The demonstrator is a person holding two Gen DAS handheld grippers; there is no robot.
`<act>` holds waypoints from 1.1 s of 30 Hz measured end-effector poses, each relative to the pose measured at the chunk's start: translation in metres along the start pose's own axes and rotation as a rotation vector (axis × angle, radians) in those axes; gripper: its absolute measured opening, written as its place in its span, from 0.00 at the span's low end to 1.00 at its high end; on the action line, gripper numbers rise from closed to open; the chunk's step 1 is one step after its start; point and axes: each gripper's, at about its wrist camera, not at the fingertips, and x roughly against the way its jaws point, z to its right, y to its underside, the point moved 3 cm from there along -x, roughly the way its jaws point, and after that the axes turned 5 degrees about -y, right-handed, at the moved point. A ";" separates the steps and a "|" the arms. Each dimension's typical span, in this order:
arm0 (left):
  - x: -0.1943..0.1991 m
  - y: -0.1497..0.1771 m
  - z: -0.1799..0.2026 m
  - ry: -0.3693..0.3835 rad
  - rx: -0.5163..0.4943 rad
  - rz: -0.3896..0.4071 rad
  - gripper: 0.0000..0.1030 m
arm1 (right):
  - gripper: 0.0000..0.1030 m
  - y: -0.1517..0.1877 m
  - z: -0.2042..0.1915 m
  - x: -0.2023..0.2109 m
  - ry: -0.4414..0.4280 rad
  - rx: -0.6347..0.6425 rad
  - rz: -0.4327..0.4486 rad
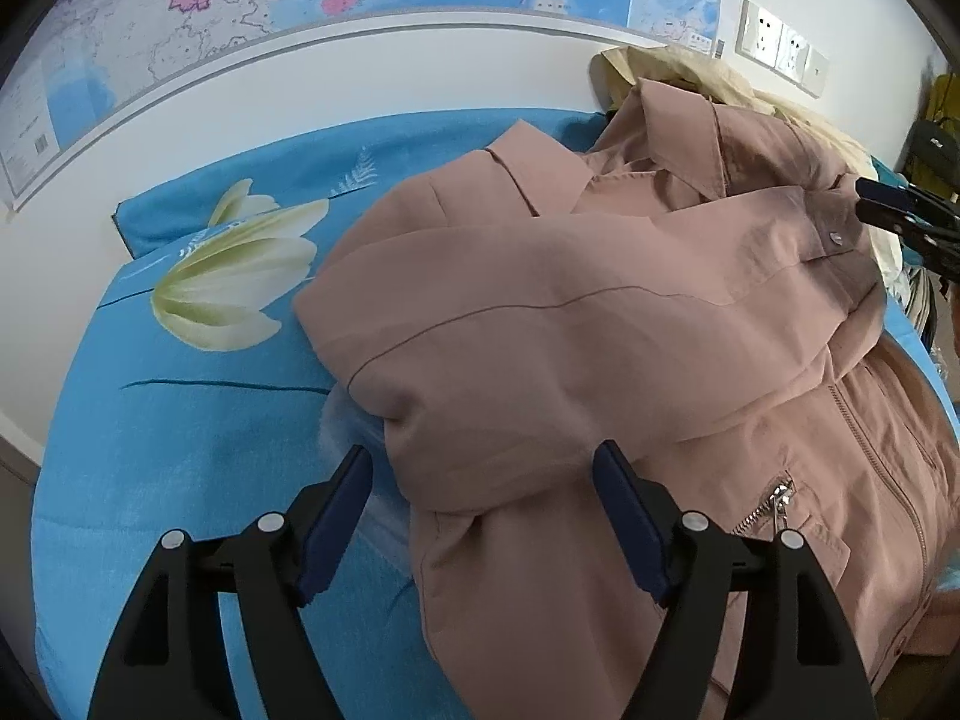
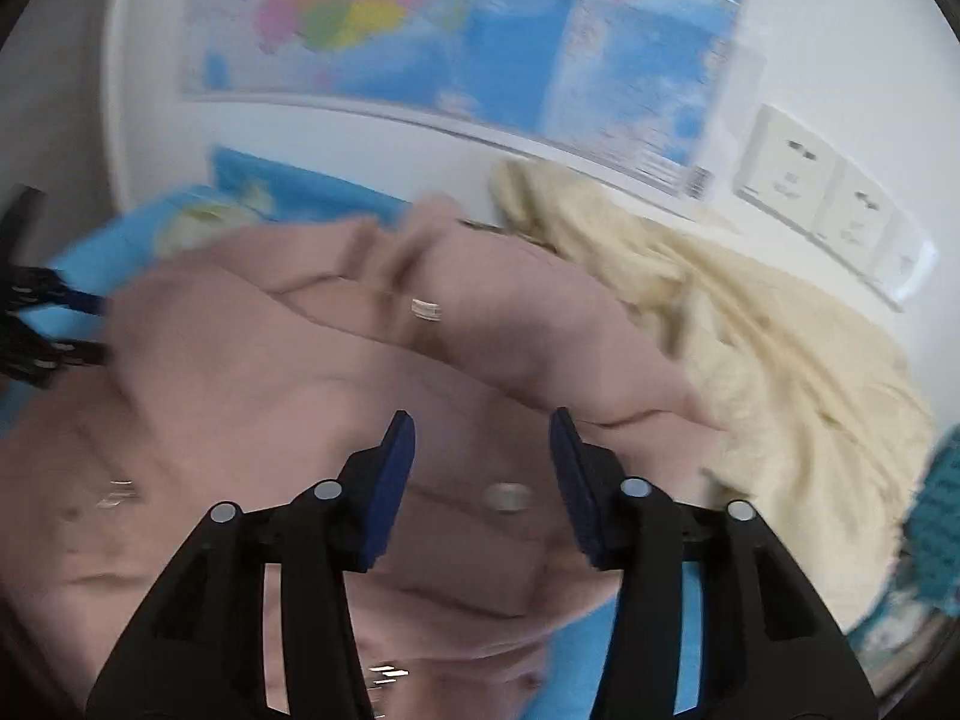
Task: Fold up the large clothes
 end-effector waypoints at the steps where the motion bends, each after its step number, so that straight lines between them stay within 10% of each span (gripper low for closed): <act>1: 0.001 0.001 0.000 0.004 0.004 0.000 0.71 | 0.39 0.000 -0.006 -0.003 -0.020 0.012 -0.012; 10: 0.025 0.032 -0.015 0.036 0.090 -0.001 0.78 | 0.33 0.038 0.001 -0.080 -0.064 -0.058 -0.218; 14: 0.037 0.060 -0.016 0.059 0.101 -0.035 0.80 | 0.59 0.041 0.007 -0.035 -0.131 -0.119 -0.120; 21: 0.048 0.102 -0.005 0.162 0.124 -0.072 0.84 | 0.76 0.095 0.043 0.037 -0.257 -0.333 -0.090; 33: 0.078 0.137 0.049 0.465 0.087 -0.091 0.93 | 0.81 0.198 0.039 0.078 -0.463 -0.586 -0.141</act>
